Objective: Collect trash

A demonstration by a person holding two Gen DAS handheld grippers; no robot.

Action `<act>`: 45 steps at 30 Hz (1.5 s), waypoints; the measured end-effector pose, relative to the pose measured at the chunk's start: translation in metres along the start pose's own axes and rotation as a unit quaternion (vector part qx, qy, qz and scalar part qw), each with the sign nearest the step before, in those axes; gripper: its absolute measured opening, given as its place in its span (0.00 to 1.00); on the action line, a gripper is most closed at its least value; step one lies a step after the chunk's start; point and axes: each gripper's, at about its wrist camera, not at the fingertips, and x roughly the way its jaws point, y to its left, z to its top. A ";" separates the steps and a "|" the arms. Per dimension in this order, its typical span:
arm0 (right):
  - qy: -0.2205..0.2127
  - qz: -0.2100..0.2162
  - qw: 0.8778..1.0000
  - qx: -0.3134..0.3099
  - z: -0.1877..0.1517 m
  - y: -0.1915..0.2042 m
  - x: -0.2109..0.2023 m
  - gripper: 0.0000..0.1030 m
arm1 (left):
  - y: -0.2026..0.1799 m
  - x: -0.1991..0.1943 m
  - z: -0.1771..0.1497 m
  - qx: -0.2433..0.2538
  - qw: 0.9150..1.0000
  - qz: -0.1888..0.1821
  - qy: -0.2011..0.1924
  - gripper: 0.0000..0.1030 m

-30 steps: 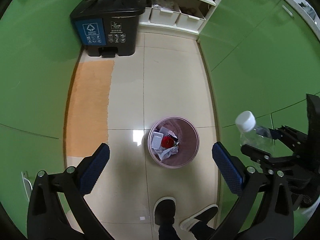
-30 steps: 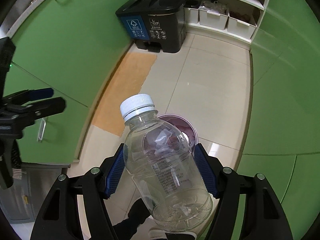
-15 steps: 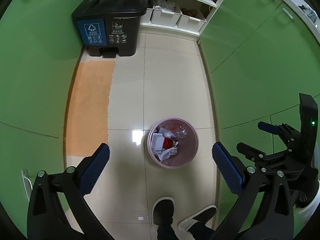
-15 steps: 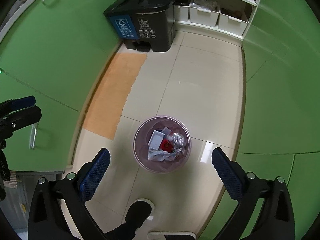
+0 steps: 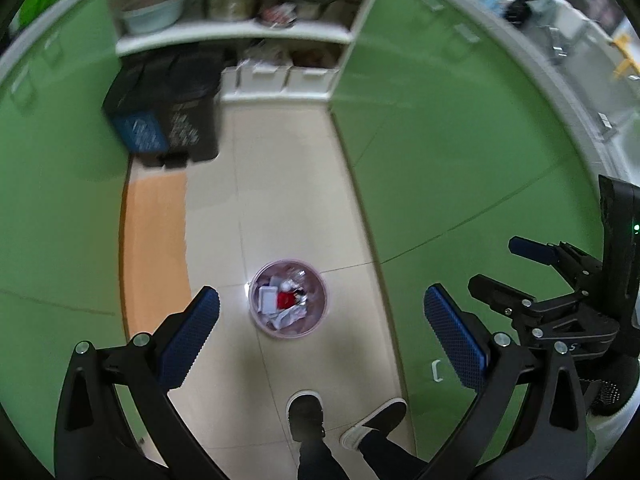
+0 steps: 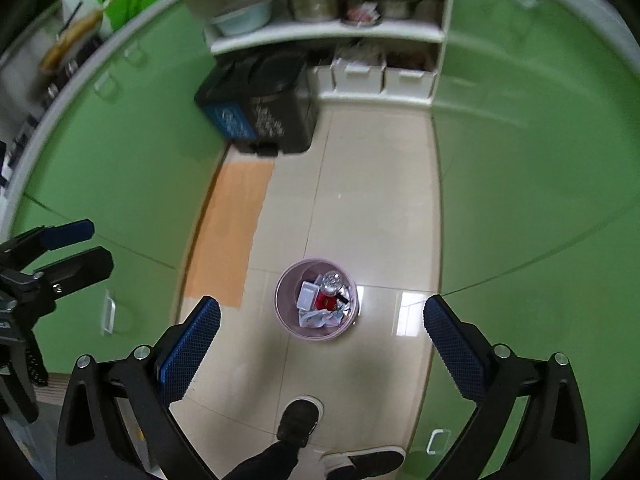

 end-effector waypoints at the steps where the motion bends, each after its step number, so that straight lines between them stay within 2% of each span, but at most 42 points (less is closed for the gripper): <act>1: -0.008 -0.003 1.000 0.006 0.000 -0.003 -0.020 0.95 | -0.010 -0.011 0.004 0.009 1.000 -0.002 -0.004 0.97; 7: -0.069 -0.044 0.995 0.048 -0.006 -0.032 -0.138 0.95 | -0.080 -0.078 0.029 0.066 0.997 -0.032 -0.030 0.97; 12: -0.118 -0.079 0.985 0.096 -0.023 -0.063 -0.224 0.95 | -0.148 -0.125 0.044 0.122 0.989 -0.068 -0.054 0.97; 19: -0.169 -0.131 0.965 0.153 -0.060 -0.112 -0.315 0.95 | -0.251 -0.169 0.052 0.193 0.971 -0.116 -0.077 0.97; 26: -0.217 -0.176 0.938 0.206 -0.120 -0.172 -0.396 0.95 | -0.350 -0.201 0.050 0.241 0.953 -0.151 -0.105 0.97; 31: -0.229 -0.202 0.925 0.225 -0.156 -0.209 -0.438 0.95 | -0.405 -0.210 0.043 0.266 0.942 -0.175 -0.109 0.97; 35: -0.229 -0.213 0.922 0.230 -0.173 -0.227 -0.457 0.95 | -0.446 -0.213 0.034 0.296 0.933 -0.179 -0.101 0.97; 41: -0.221 -0.219 0.921 0.233 -0.192 -0.241 -0.474 0.95 | -0.477 -0.210 0.029 0.335 0.923 -0.170 -0.084 0.97; 45: -0.221 -0.226 0.916 0.248 -0.199 -0.241 -0.480 0.95 | -0.488 -0.213 0.027 0.358 0.914 -0.173 -0.079 0.97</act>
